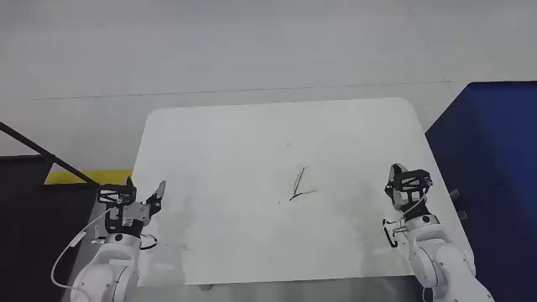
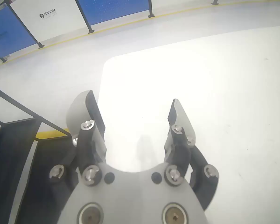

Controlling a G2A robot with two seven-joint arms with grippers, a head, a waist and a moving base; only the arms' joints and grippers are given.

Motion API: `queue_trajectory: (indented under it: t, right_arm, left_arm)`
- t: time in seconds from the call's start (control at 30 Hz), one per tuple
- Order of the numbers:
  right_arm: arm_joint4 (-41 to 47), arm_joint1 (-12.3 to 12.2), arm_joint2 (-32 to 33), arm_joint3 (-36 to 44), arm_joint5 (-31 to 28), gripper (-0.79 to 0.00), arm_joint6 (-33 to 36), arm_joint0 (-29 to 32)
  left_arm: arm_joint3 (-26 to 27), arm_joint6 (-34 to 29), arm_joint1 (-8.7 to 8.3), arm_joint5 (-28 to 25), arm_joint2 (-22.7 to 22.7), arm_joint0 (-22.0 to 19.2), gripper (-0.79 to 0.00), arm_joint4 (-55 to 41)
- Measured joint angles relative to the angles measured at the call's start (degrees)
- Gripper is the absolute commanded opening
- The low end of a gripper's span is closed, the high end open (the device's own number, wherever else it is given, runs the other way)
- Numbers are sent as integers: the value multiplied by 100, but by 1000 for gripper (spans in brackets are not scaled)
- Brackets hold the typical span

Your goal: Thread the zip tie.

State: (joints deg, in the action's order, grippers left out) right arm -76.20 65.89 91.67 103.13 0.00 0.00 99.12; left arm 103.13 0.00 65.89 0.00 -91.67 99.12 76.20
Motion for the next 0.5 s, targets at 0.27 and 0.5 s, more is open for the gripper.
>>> queue_trajectory:
  t: [0.27, 0.5]
  right_arm:
    - [101, -6, 33, 83, -142, 0, -58, -38]
    - [623, -157, 345, 918, -2671, 0, 531, -407]
  left_arm:
    - [0, 0, 0, 0, 0, 0, 0, 0]
    - [0, 0, 0, 0, 0, 0, 0, 0]
